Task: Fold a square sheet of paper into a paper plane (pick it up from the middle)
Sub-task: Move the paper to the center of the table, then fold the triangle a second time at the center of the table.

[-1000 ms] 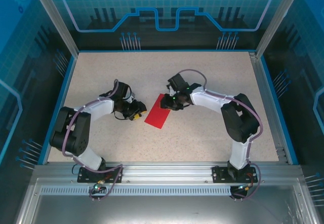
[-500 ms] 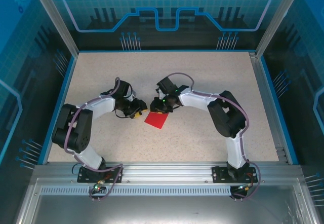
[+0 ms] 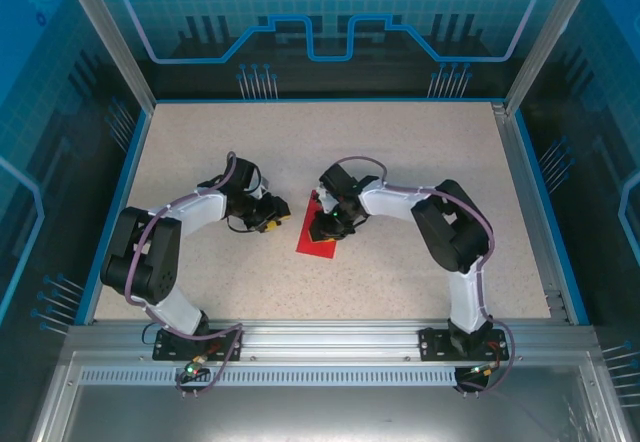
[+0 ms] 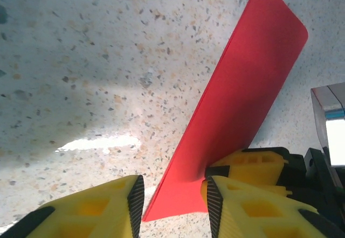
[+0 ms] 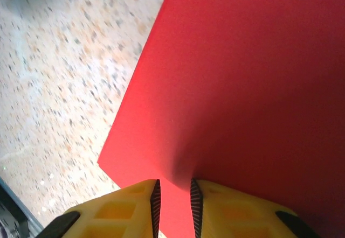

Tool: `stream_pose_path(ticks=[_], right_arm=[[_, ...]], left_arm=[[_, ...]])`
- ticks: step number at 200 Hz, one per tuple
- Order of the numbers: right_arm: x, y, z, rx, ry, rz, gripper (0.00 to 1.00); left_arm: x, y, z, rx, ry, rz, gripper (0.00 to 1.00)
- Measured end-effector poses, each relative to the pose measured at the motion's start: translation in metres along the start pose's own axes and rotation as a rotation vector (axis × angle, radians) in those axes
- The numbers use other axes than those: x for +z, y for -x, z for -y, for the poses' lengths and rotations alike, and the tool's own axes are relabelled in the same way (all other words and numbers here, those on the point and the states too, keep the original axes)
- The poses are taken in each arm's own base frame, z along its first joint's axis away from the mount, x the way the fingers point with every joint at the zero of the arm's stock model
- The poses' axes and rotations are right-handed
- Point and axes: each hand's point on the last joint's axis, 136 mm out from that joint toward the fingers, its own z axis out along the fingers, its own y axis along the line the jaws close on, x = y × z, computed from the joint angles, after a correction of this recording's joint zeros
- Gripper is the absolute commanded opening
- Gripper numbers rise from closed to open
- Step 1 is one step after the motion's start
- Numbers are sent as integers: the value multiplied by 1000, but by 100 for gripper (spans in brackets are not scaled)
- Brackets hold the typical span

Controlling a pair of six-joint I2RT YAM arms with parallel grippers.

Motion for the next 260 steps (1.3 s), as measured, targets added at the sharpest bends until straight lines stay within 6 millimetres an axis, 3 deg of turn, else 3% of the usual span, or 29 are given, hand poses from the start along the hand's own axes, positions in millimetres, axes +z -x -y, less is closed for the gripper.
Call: stream_pose_path(ticks=[29,62,82,99,137,260], right_arm=[[-21,-7,8,19,57,4,31],[-65,13,9,107,71,171,31],[-79,28,27,215,96,254,32],[-70,29,40,289,100,248,32],[-45,26,45,358,122,200,31],[-30,23,55,386,114,177,29]], left_arm=[[0,-3,6,8,-31,-18,39],[5,-12,15,29,-48,-43,43],[11,-16,19,44,-60,-61,43],[18,-18,18,42,-53,-79,46],[25,-15,18,37,-49,-95,47],[40,-10,29,43,-66,-133,50]])
